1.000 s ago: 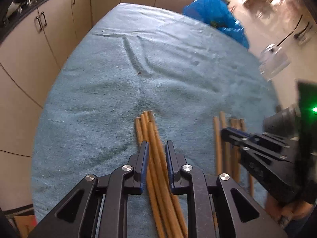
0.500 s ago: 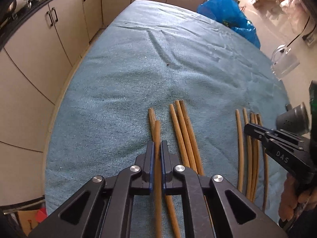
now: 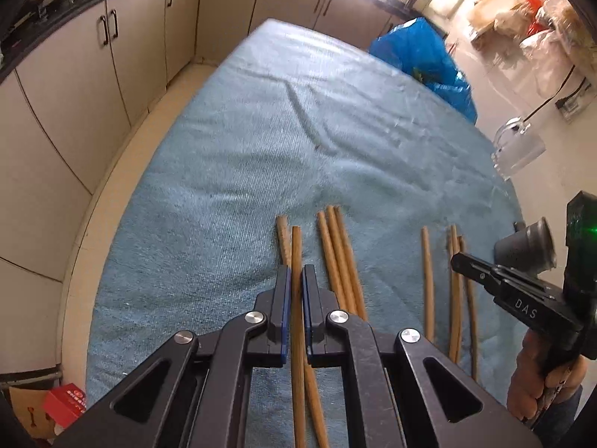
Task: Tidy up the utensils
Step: 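Lift the chopstick in the right tool and carry it toward the black holder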
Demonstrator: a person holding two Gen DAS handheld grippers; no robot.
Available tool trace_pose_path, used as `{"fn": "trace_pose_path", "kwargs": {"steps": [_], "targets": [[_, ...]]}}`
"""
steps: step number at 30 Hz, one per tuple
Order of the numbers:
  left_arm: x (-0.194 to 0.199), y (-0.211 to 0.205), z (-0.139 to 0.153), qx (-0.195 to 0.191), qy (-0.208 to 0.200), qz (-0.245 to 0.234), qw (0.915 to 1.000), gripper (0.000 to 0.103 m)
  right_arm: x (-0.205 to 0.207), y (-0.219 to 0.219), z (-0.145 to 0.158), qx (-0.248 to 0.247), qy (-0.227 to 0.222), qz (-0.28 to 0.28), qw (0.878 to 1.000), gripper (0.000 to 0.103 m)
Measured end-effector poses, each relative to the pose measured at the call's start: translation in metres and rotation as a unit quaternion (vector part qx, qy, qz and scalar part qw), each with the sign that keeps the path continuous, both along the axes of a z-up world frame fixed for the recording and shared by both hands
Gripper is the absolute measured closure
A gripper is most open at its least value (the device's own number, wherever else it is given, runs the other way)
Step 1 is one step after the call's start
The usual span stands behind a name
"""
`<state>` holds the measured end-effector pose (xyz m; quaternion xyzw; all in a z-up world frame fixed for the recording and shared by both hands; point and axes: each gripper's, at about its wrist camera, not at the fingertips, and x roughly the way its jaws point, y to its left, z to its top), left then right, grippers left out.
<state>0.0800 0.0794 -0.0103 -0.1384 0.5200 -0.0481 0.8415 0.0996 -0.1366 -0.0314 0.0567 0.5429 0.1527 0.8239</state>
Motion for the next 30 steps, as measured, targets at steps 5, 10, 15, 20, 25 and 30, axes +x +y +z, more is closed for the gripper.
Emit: {"fn": "trace_pose_path", "kwargs": {"steps": [5, 10, 15, 20, 25, 30], "targets": [[-0.019, -0.008, 0.034, -0.001, -0.056, -0.004, 0.9984, 0.097, -0.016, -0.011, 0.022, 0.02, -0.038, -0.004, 0.999, 0.096], [-0.048, -0.025, 0.072, 0.004, -0.118, -0.02, 0.9928, 0.097, -0.049, -0.024, 0.055, 0.049, -0.098, -0.003, 0.994, 0.096], [-0.072, -0.045, 0.097, 0.013, -0.157, -0.034, 0.9868, 0.097, -0.087, -0.03, 0.084, 0.065, -0.167, 0.003, 0.984, 0.096], [-0.09, -0.067, 0.112, 0.025, -0.182, -0.053, 0.9816, 0.097, -0.123, -0.038, 0.108, 0.068, -0.23, 0.004, 0.971, 0.097], [-0.097, -0.079, 0.122, 0.028, -0.191, -0.06, 0.9793, 0.097, -0.141, -0.048, 0.122, 0.077, -0.259, -0.002, 0.963, 0.097], [-0.103, -0.084, 0.131, 0.035, -0.201, -0.061, 0.977, 0.098, -0.15, -0.065, 0.13, 0.089, -0.272, -0.017, 0.958, 0.097]]}}
